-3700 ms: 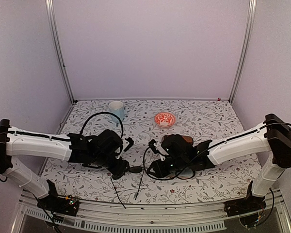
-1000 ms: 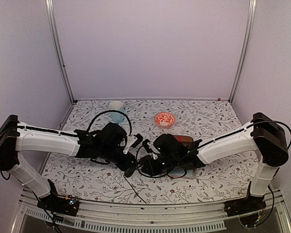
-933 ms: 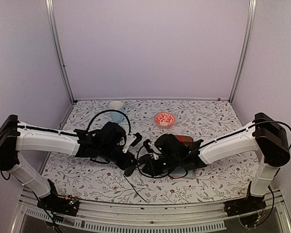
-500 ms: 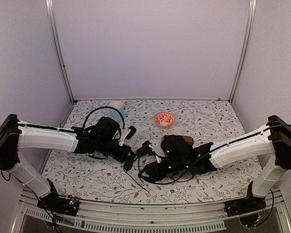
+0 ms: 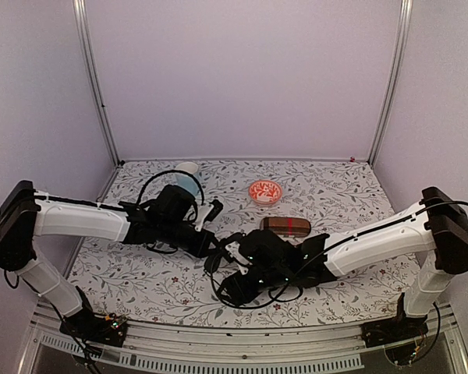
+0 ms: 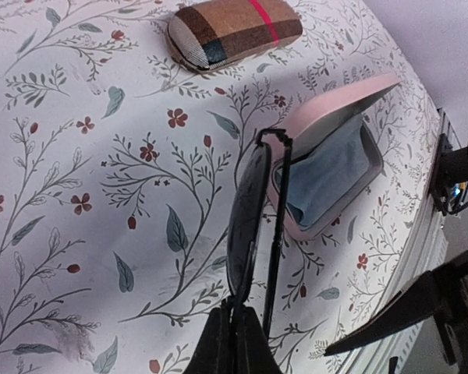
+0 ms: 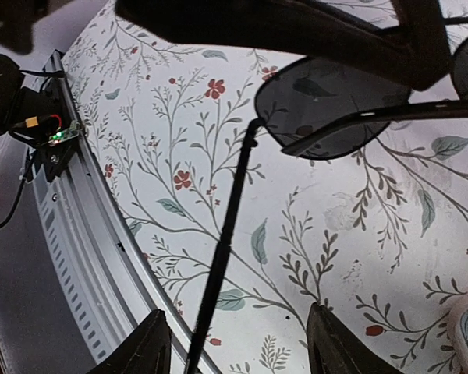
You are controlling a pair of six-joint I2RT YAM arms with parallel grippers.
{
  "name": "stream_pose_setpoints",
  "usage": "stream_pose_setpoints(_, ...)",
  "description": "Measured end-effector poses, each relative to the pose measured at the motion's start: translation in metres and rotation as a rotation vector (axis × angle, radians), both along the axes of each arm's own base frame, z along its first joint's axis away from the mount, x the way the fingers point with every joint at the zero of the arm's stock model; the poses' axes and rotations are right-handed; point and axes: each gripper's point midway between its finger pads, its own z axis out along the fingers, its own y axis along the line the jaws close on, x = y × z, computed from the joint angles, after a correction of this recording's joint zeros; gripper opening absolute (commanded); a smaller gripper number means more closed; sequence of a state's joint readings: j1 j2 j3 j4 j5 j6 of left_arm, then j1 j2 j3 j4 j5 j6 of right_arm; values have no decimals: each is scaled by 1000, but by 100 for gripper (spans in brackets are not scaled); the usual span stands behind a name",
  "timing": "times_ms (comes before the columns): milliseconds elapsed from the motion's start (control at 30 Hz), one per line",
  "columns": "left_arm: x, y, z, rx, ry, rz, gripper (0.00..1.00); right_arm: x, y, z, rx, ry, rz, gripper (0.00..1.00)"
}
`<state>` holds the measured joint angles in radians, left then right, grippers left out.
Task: Organize the sunglasses
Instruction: Close the left temple of the sunglasses on the sunglasses.
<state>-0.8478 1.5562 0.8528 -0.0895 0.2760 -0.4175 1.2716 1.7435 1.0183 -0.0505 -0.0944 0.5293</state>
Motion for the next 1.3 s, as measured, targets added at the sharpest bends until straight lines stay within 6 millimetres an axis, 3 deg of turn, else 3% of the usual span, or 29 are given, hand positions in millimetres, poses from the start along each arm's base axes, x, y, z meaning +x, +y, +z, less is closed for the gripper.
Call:
stream_pose_setpoints(400, -11, -5, 2, -28, 27, -64, 0, 30, -28, -17, -134, -69, -131, 61)
stream_pose_setpoints(600, -23, -4, -5, -34, 59, -114, 0, 63, -48, -17, -160, -87, -229, 65)
stream_pose_setpoints(800, -33, -3, -7, -44, 71, -159, 0, 78, -60, -13, -157, -89, -270, 67)
stream_pose_setpoints(1033, -44, -6, -3, -75, 84, -228, 0, 75, -72, -16, -140, -82, -237, 71)
stream_pose_setpoints(1300, -63, -13, 3, -134, 101, -336, 0, 57, -66, 2, -47, -115, -61, 79)
